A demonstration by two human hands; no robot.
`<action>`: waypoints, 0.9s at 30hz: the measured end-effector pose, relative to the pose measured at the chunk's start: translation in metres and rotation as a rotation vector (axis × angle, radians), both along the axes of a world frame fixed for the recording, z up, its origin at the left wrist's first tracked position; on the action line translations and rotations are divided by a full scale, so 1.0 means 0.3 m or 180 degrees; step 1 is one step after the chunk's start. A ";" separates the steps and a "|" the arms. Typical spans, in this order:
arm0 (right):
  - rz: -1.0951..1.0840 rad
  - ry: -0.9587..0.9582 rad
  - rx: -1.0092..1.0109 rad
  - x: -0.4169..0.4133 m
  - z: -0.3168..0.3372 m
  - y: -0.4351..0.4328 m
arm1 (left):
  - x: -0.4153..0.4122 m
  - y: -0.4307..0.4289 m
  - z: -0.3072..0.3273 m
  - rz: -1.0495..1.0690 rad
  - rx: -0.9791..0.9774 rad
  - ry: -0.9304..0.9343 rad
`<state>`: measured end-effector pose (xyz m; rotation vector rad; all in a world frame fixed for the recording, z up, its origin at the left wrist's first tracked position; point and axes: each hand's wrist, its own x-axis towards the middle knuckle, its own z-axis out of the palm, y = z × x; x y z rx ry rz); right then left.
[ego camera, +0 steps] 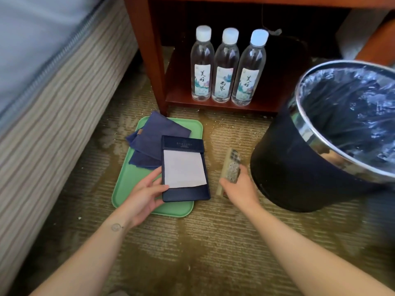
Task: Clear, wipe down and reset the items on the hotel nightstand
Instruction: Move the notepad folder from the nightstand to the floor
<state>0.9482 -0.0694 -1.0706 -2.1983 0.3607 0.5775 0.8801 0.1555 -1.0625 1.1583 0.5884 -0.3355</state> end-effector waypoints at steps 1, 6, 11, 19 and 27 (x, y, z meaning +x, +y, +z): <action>-0.0079 -0.0098 0.0072 0.006 0.009 -0.010 | 0.005 -0.010 -0.002 -0.0050 0.0011 -0.0006; -0.0276 -0.0492 0.0506 0.042 0.076 -0.016 | 0.041 -0.089 -0.023 -0.0392 0.0167 -0.0012; -0.0075 -0.0574 0.0321 0.056 0.091 -0.003 | 0.086 -0.204 -0.045 -0.0659 0.0158 0.0032; 0.0375 -0.0117 -0.0342 0.025 0.019 -0.046 | 0.102 -0.260 -0.096 -0.1201 0.0904 0.0040; 0.0425 -0.0242 -0.0496 0.017 0.003 -0.059 | 0.133 -0.298 -0.071 -0.2193 0.2925 -0.0468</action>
